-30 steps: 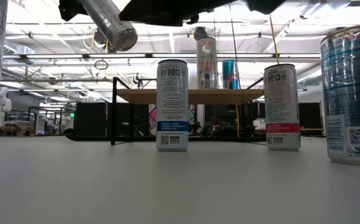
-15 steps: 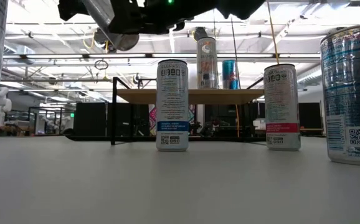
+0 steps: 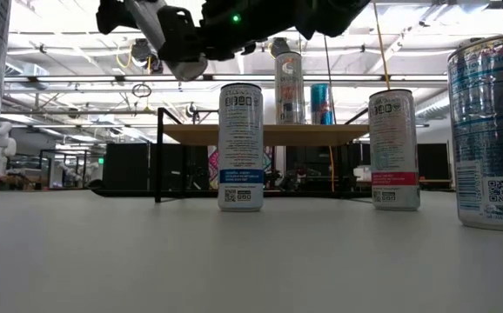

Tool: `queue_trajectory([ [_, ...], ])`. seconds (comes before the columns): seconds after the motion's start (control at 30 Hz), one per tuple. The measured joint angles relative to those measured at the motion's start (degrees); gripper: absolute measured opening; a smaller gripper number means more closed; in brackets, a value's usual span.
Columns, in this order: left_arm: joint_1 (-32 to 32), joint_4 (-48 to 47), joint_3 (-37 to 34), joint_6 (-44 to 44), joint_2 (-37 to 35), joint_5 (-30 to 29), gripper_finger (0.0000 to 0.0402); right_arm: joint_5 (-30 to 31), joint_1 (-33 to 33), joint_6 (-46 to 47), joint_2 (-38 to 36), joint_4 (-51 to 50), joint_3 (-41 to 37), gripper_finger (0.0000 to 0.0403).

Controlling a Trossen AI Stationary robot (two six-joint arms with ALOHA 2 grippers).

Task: Place canned beverage on shelf
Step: Put the top left white pink soda can on the shelf

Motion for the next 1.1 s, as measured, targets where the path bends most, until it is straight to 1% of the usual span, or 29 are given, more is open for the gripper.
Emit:
queue_trajectory([
  [0.17, 0.02, 0.43, 0.0, 1.41, 0.98, 0.41, 0.0253, 0.88, 0.02, 0.74, -0.02, -1.84, 0.0, 0.0195],
  [0.27, -0.22, 0.27, 0.0, 3.47, 1.09, 0.38, 0.0268, 1.04, 0.01, 1.22, 0.0, -2.54, 0.0, 0.0178],
  [0.43, -0.45, 0.1, 0.0, 9.49, 0.18, 2.75, 0.0335, 0.03, 0.82, 1.82, -0.02, -2.68, 0.0, 0.018],
  [0.53, -0.45, 0.39, 0.0, 9.89, -1.01, 2.77, 0.0374, -0.17, 1.66, 1.89, -0.2, -3.88, -0.11, 0.0183],
  [0.6, -0.45, 0.87, 0.0, 10.78, -2.04, 2.75, 0.0391, -0.15, 2.3, 2.08, -0.8, -3.89, -0.11, 0.0181],
  [0.7, -0.48, 1.42, 0.0, 12.16, -3.84, 2.89, 0.0396, -0.72, 3.31, 3.04, -2.91, -5.88, -0.1, 0.0177],
  [0.83, -0.5, 2.43, 0.0, 14.17, -6.68, 4.13, 0.0396, -5.66, 3.98, 7.34, -6.33, -14.2, -0.07, 0.0176],
  [0.93, -1.05, 4.76, 0.02, 15.87, -8.78, 6.44, 0.0395, -12.05, 4.11, 10.48, -8.8, -20.5, -0.07, 0.0175],
  [1.0, -1.61, 6.34, 0.02, 17.67, -9.74, 8.34, 0.0395, -17.57, 4.01, 12.06, -9.9, -24.08, -0.07, 0.0175],
  [1.1, -2.72, 7.2, 0.02, 21.84, -10.63, 11.84, 0.0395, -24.16, 3.38, 14.22, -10.04, -27.46, -0.07, 0.0175],
])
